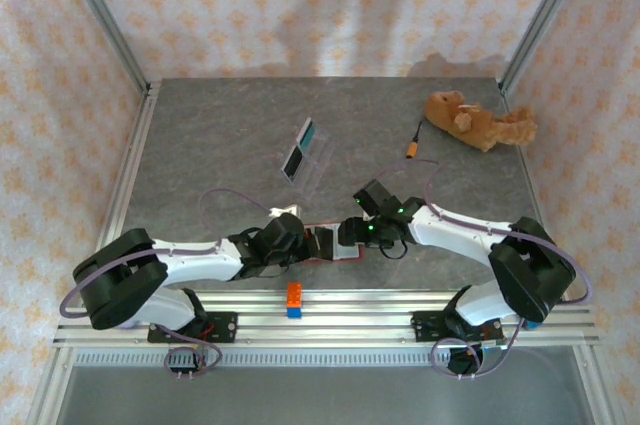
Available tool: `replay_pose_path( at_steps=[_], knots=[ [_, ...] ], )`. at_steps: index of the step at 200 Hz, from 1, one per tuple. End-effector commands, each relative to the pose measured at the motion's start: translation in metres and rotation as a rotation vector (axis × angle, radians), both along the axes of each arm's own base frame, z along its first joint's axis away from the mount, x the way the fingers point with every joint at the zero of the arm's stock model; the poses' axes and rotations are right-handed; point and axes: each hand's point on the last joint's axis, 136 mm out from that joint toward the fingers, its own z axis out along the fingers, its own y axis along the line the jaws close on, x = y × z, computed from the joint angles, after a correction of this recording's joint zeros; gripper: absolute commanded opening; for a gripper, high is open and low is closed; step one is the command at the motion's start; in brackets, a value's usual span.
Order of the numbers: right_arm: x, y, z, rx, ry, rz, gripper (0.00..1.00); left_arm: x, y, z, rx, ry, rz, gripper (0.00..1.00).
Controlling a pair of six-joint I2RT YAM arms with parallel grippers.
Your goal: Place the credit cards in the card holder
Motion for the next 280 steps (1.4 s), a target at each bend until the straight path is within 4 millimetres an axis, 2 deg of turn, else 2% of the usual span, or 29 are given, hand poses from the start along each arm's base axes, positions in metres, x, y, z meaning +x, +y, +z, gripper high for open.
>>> replay_pose_path(
  at_steps=[1, 39, 115, 147, 177, 208, 280],
  knots=[
    [0.000, -0.007, -0.003, -0.010, -0.007, -0.027, 0.75, 0.005, -0.007, 0.004, -0.020, -0.014, -0.006, 0.00],
    [0.001, -0.020, -0.003, 0.013, -0.009, -0.068, 0.76, 0.006, -0.007, 0.004, -0.027, -0.014, 0.002, 0.00],
    [0.002, -0.017, -0.007, 0.064, 0.027, -0.080, 0.75, 0.007, -0.008, -0.003, -0.051, 0.002, 0.033, 0.00],
    [0.000, -0.019, -0.009, 0.063, 0.032, -0.084, 0.75, 0.009, -0.001, -0.001, -0.035, -0.010, 0.051, 0.00],
    [0.001, -0.021, -0.011, 0.065, 0.038, -0.092, 0.74, 0.010, -0.006, -0.003, -0.045, 0.006, 0.037, 0.00],
    [0.002, -0.024, -0.013, 0.061, 0.041, -0.105, 0.74, 0.014, -0.003, -0.002, -0.075, 0.005, 0.068, 0.00],
    [0.002, -0.022, -0.021, 0.075, 0.062, -0.105, 0.61, 0.020, -0.023, 0.001, -0.133, 0.010, 0.033, 0.00]
  ],
)
